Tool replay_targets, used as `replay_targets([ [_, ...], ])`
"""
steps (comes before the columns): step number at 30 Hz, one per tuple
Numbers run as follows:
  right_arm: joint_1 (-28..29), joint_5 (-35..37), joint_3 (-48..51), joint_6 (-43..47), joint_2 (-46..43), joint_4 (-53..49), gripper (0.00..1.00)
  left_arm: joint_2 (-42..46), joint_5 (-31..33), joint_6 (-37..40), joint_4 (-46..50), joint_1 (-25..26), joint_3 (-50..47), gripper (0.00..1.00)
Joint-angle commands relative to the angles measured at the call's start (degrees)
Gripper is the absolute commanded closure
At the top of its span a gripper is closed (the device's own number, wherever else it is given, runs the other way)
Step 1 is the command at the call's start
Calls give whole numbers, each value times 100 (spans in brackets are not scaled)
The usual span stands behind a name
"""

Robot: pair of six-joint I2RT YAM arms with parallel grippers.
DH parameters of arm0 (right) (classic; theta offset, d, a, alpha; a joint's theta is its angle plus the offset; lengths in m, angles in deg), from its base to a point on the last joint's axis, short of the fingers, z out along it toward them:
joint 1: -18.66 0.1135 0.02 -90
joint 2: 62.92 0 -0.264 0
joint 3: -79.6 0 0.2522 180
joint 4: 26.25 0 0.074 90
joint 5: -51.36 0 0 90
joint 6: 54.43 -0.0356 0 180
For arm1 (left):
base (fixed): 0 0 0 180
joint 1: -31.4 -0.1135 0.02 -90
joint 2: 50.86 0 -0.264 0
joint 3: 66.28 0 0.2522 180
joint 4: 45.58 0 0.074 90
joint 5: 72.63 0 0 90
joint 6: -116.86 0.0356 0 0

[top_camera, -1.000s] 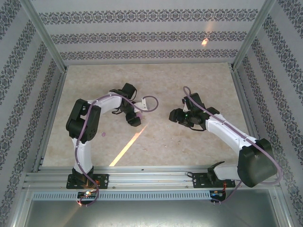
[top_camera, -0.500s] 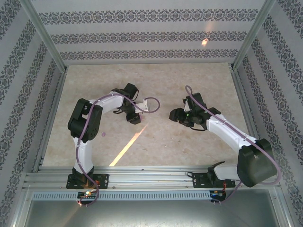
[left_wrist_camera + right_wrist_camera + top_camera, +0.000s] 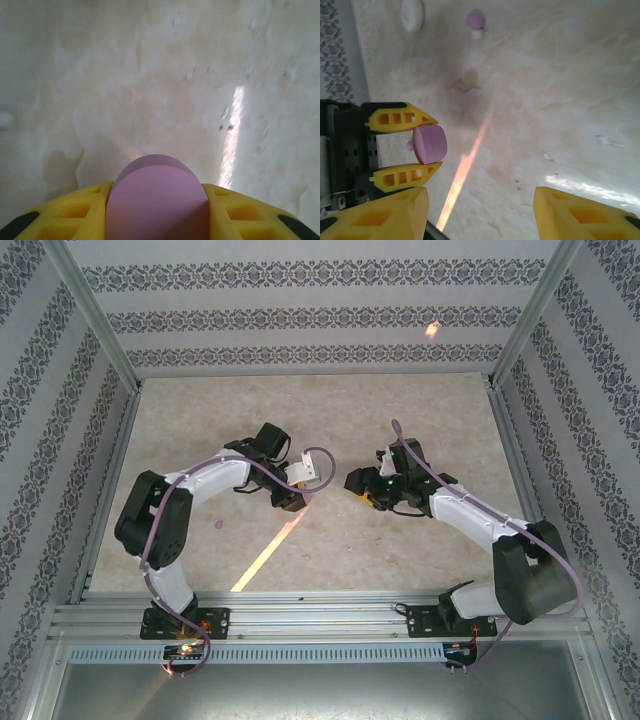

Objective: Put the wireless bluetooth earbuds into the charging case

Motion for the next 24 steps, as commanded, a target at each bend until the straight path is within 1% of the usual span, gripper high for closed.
replay_targets([
  [1, 276, -428, -16, -254, 104, 498, 41, 297, -855, -753, -838, 19, -242, 67],
  [4, 501, -519, 15, -397, 184, 755, 40, 443, -1124, -1094, -1265, 51, -405, 67],
  [6, 599, -584, 24, -479, 229, 898, 40, 481, -1235, -1193, -1366, 77, -422, 67],
  [13, 720, -609, -37, -631, 330, 1074, 41, 608, -1656, -1455, -1629, 151, -411, 67],
  [20, 760, -743, -63, -814, 415, 1267, 41, 676, -1930, -1487, -1663, 230, -403, 68],
  [24, 739, -819, -103, -883, 444, 1272, 41, 675, -1962, -1483, -1656, 282, -407, 68],
])
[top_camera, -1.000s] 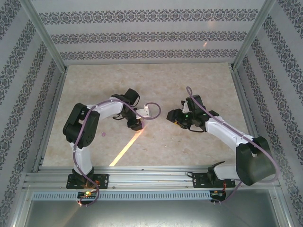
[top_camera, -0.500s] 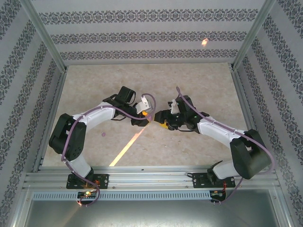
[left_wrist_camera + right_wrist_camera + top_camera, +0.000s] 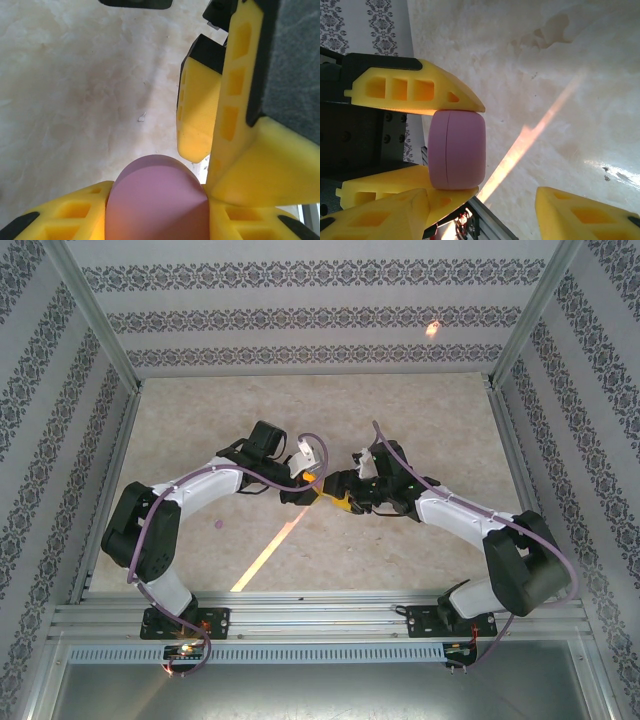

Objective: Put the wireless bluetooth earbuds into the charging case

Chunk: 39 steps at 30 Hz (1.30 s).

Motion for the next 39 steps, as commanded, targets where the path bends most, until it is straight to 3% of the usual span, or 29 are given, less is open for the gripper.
replay_targets([
  [1, 72, -108, -116, -160, 124, 235, 41, 214, -664, -137, -338, 235, 26, 68],
  [15, -24, 84, -270, -156, -313, -243, 36, 470, -779, -446, -746, 242, -194, 69],
  [19, 69, -61, -379, -123, -173, -353, 41, 527, -789, -576, -901, 248, -242, 69],
  [24, 100, -127, -459, -100, -74, -349, 56, 583, -846, -725, -1085, 250, -385, 69],
  [27, 100, -186, -549, -79, -29, -376, 58, 567, -838, -766, -1178, 249, -396, 69],
  [31, 101, -229, -635, -42, 43, -414, 42, 510, -920, -887, -1360, 249, -361, 69],
  [39, -82, 100, -745, -89, -144, -604, 38, 507, -802, -728, -1143, 250, -358, 69],
])
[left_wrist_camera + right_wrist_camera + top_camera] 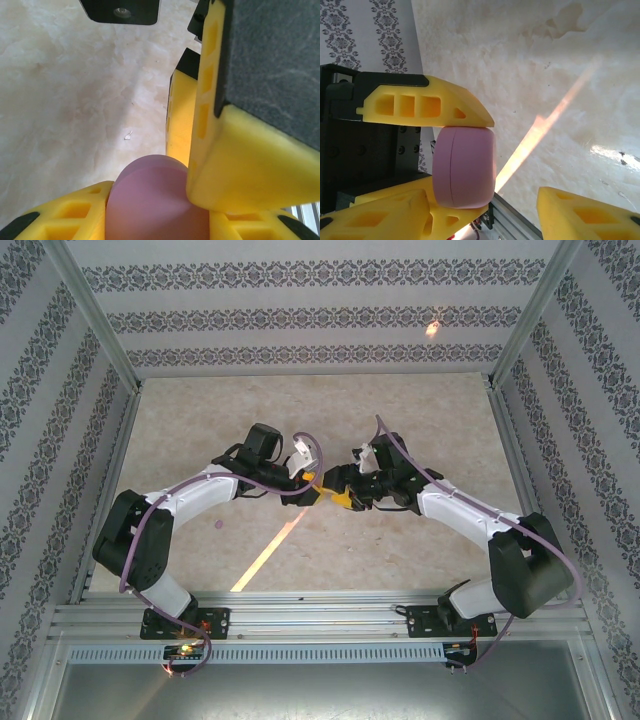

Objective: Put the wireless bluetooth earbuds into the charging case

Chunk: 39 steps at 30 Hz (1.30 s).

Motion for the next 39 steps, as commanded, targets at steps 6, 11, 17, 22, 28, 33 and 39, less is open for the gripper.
replay_targets([
  [6, -3, 199, -527, 93, -16, 84, 34, 163, -573, -122, -588, 210, 26, 69],
  [11, 12, -107, -583, 116, 237, 34, 40, 150, -522, -192, -666, 209, 63, 69],
  [17, 12, -201, -621, 343, 133, -371, 51, 115, -434, -228, -682, 208, 133, 68],
  [22, 38, -342, -700, 602, 112, -838, 64, 101, -221, -160, -452, 213, 260, 67],
  [28, 91, -316, -820, 669, 202, -1095, 81, 260, 85, 264, -17, 212, 370, 57],
  [33, -2, -403, -740, 100, 138, -457, 84, 821, 1110, 336, -370, 153, -77, 22],
  [39, -93, -763, -936, -510, 41, 53, 85, 1735, 912, -426, -1508, -372, -1085, 18],
])
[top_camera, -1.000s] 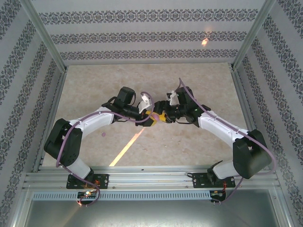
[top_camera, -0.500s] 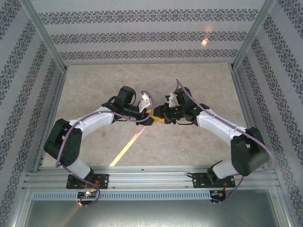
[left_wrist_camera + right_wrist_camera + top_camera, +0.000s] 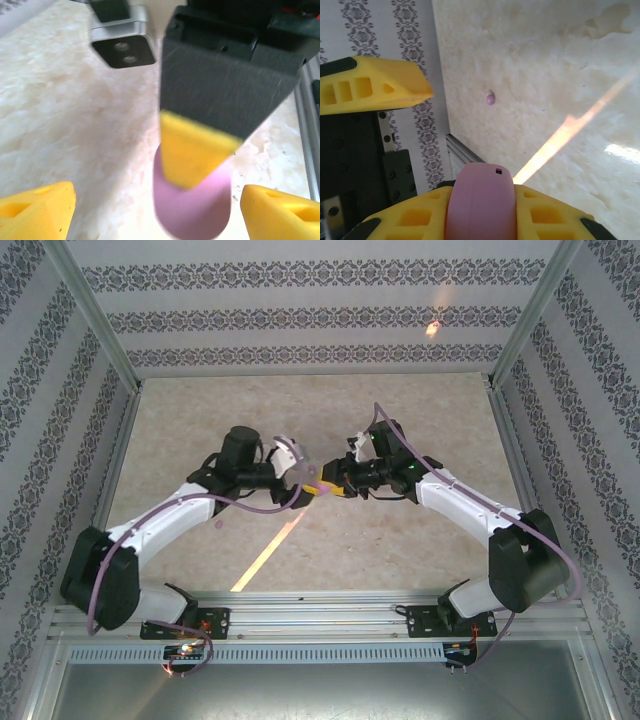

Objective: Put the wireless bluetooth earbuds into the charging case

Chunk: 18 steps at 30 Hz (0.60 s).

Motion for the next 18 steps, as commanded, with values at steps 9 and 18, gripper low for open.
replay_targets([
  [9, -107, -678, -588, -1315, -74, 1255, 85, 337, -1026, -2040, -2857, -378, -994, 25],
  [18, -107, -634, -516, -1940, -98, 1931, 85, -330, -1507, -3373, -5101, -373, -1150, 43],
])
